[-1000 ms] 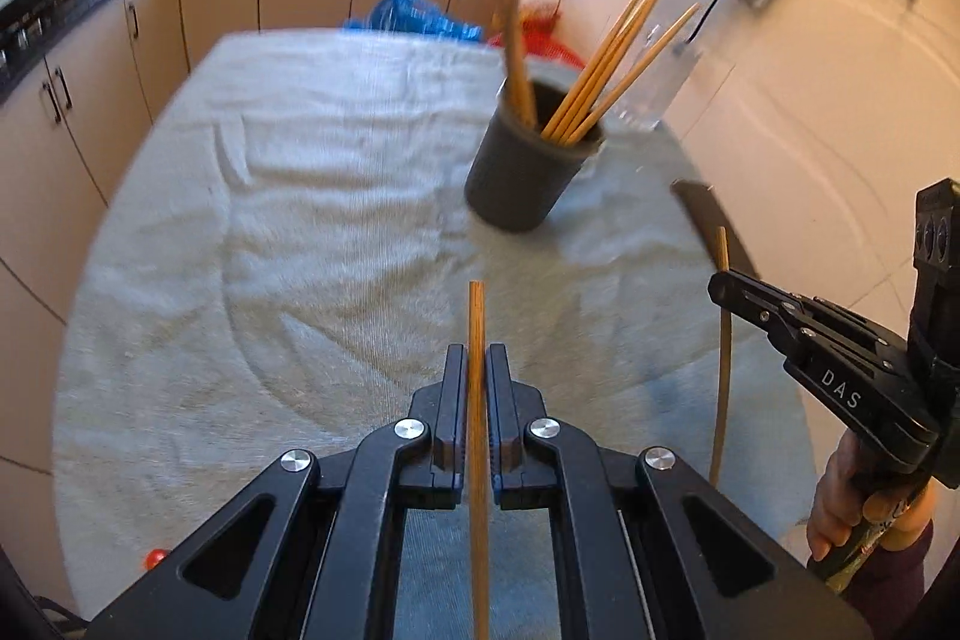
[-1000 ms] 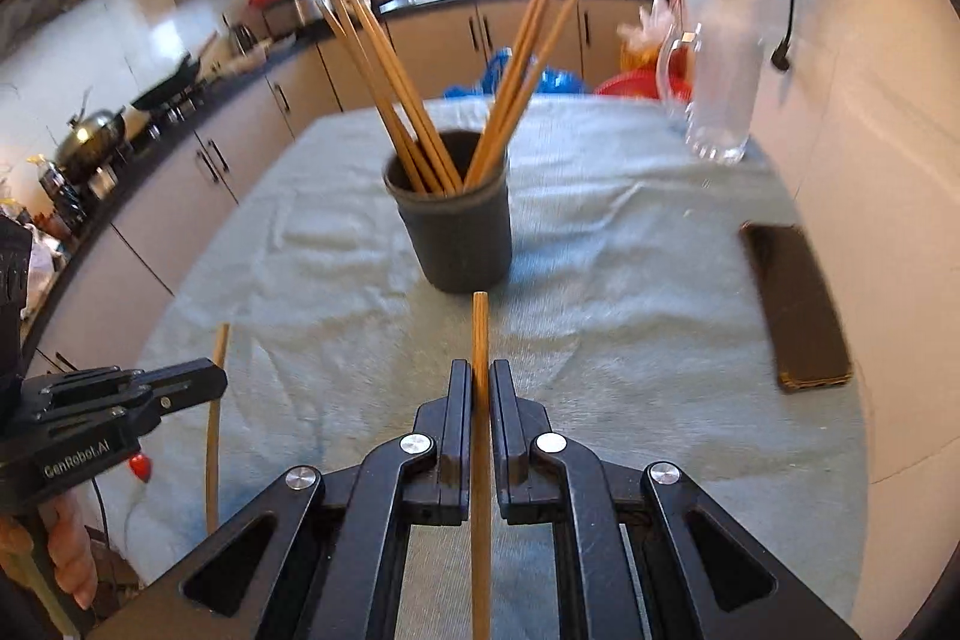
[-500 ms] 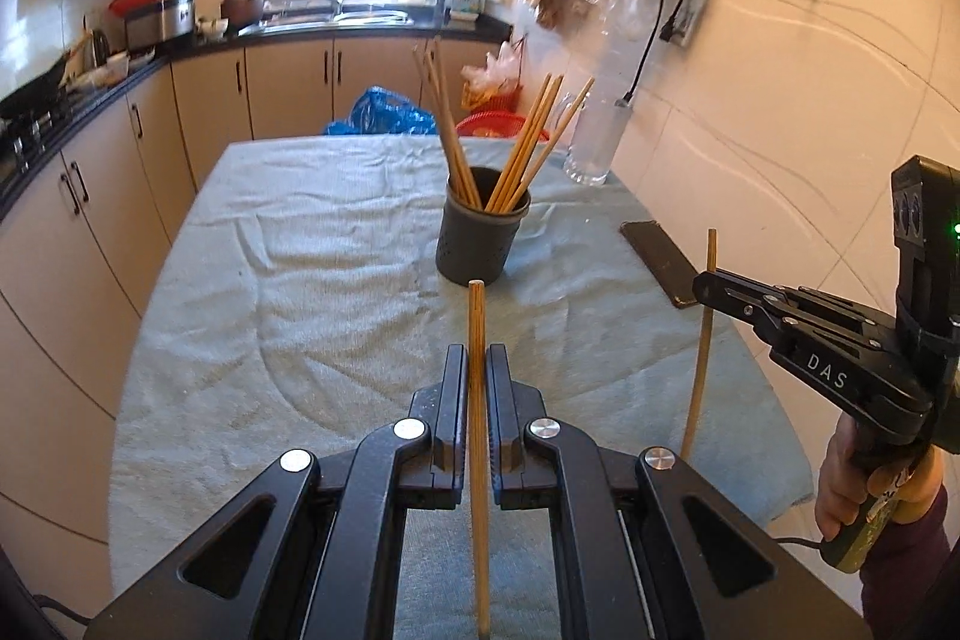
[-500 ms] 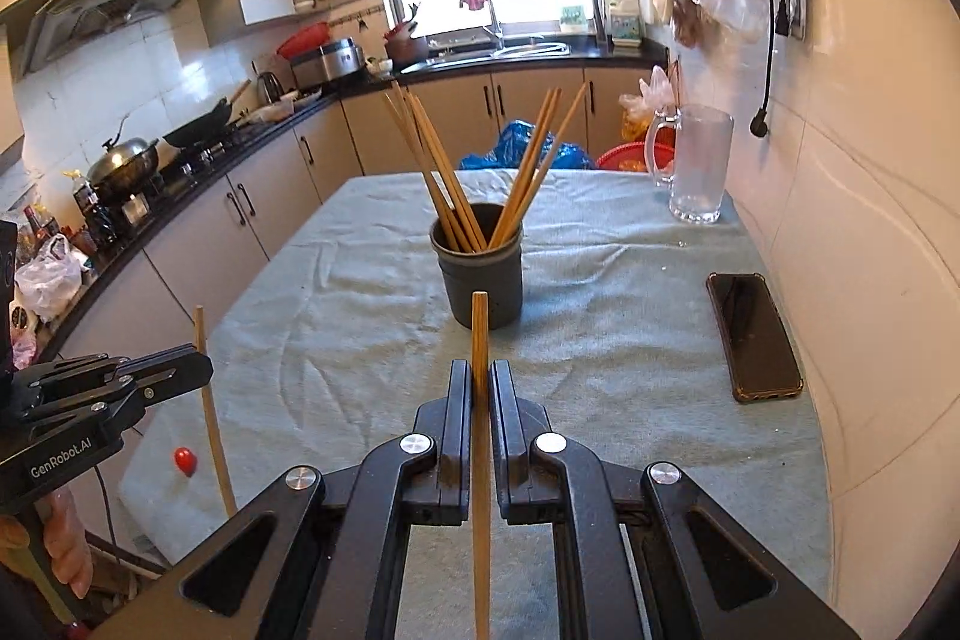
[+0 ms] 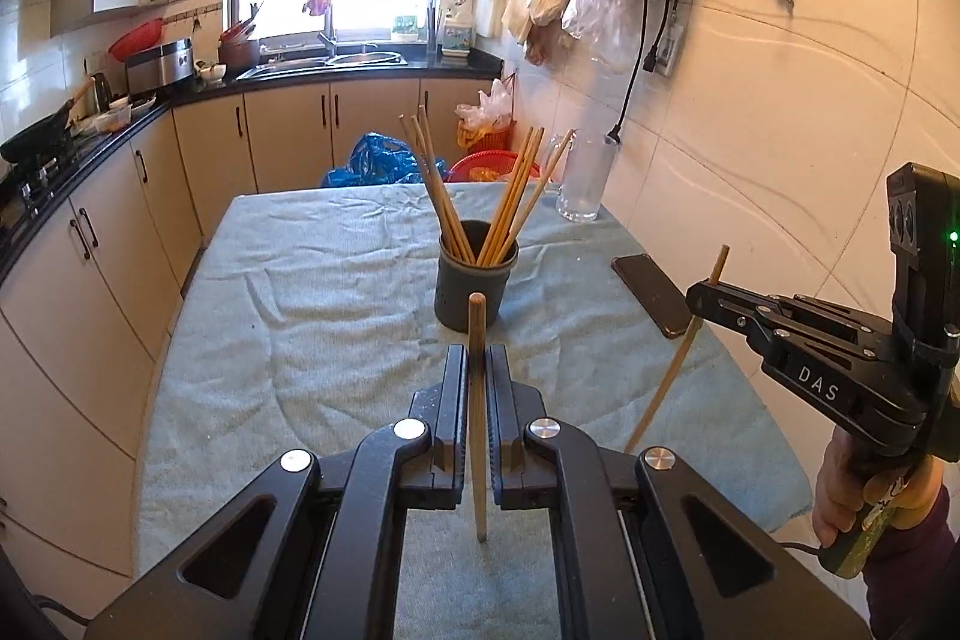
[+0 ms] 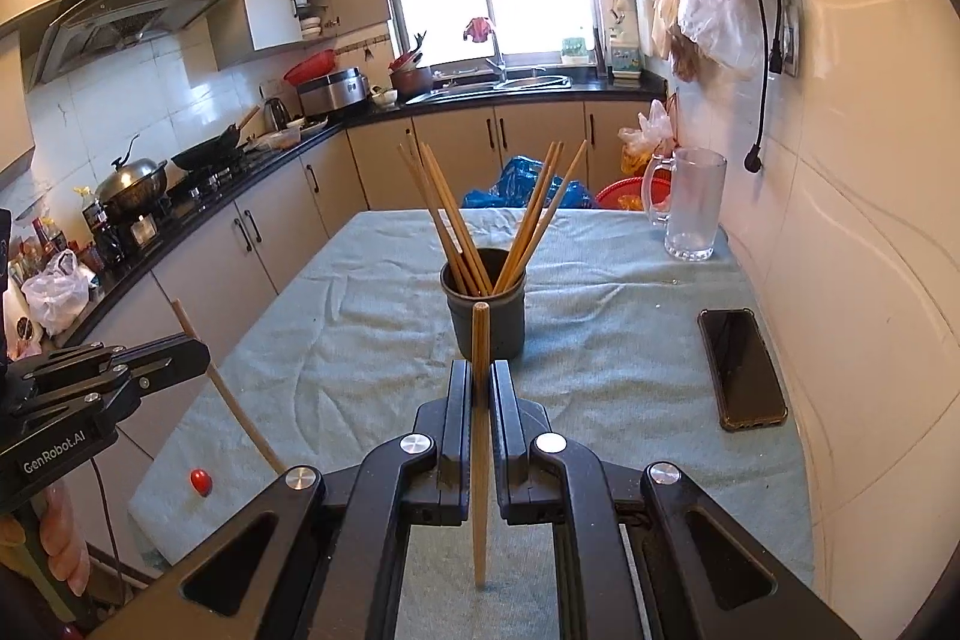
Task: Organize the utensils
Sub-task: 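Lift both chopsticks upright and carry them over the black cup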
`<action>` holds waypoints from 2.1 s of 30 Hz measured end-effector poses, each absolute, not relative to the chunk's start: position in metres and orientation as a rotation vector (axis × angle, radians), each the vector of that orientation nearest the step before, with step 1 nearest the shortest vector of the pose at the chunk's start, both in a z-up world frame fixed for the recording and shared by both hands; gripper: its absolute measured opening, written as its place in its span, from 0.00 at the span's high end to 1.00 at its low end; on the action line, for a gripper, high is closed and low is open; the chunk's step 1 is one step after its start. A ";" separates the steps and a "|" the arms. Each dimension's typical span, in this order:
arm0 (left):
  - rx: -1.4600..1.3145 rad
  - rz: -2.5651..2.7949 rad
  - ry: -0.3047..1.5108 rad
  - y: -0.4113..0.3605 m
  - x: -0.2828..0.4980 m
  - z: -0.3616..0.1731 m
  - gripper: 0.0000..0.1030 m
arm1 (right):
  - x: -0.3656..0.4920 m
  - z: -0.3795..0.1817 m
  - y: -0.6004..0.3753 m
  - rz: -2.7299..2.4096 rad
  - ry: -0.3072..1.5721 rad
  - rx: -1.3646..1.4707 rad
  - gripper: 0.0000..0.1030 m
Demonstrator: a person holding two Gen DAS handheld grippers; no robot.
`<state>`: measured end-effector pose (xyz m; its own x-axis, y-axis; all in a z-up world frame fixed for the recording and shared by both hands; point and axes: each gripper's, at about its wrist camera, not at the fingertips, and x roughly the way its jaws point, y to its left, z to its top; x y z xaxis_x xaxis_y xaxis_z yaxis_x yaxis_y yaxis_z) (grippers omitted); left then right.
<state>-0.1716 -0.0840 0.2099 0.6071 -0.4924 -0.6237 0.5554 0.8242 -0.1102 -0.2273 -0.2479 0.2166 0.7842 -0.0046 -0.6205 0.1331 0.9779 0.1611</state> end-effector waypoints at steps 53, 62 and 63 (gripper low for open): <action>0.177 -0.544 0.615 -0.104 -0.120 0.248 0.95 | -0.183 0.249 -0.277 -0.094 0.602 0.240 0.94; 0.192 -0.563 0.590 -0.104 -0.122 0.268 0.95 | -0.180 0.261 -0.284 -0.103 0.585 0.244 0.94; 0.192 -0.568 0.584 -0.104 -0.122 0.272 0.95 | -0.179 0.263 -0.285 -0.103 0.581 0.250 0.94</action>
<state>-0.1217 -0.1044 0.2724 0.6874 -0.4509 -0.5694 0.5565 0.8308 0.0139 -0.1794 -0.2847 0.2626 0.8316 -0.0258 -0.5547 0.1661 0.9647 0.2043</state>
